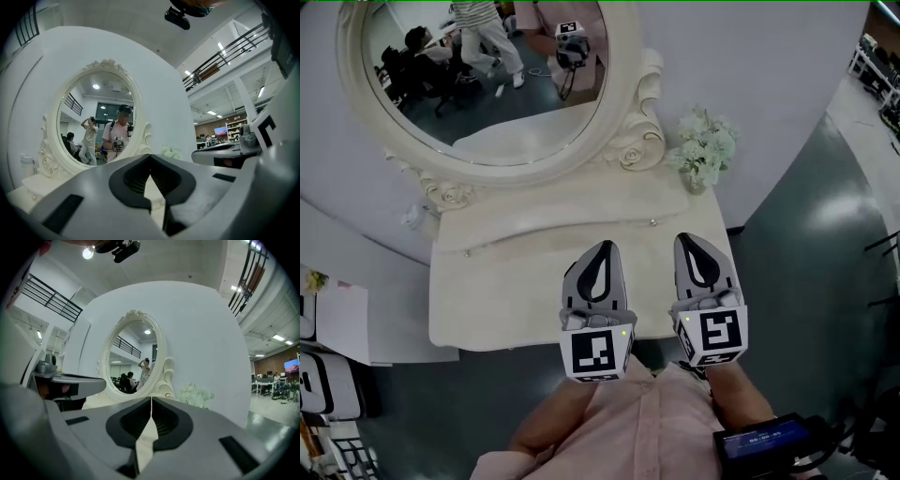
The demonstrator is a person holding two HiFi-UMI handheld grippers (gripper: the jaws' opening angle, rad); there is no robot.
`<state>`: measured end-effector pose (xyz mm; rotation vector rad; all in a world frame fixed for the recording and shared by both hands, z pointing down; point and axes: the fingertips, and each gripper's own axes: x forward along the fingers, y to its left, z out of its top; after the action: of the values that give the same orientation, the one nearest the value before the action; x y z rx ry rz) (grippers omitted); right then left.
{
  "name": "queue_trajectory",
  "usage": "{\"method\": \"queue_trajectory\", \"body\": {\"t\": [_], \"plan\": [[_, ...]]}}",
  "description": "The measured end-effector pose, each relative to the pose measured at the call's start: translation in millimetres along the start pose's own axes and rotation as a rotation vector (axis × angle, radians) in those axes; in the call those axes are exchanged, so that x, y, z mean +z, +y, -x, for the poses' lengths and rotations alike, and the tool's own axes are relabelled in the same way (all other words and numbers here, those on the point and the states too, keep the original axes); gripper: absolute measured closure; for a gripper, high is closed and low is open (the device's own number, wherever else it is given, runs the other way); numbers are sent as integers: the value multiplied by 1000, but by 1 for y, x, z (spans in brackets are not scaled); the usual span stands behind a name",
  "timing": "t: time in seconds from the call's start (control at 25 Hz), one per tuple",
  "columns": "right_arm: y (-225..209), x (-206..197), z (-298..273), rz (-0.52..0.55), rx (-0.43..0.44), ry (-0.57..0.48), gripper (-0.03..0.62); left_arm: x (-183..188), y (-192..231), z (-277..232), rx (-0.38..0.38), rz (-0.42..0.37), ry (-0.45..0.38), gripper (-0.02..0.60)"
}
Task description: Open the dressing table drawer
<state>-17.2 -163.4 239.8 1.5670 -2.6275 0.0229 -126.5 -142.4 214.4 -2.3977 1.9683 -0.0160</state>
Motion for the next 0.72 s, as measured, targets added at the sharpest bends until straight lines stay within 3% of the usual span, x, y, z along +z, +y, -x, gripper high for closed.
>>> {"method": "queue_trajectory", "body": {"t": [0.32, 0.72], "plan": [[-15, -5, -27, 2, -34, 29, 574, -18, 14, -28, -24, 13, 53, 560], [-37, -43, -66, -14, 30, 101, 574, -57, 11, -71, 10, 49, 137, 560]]}}
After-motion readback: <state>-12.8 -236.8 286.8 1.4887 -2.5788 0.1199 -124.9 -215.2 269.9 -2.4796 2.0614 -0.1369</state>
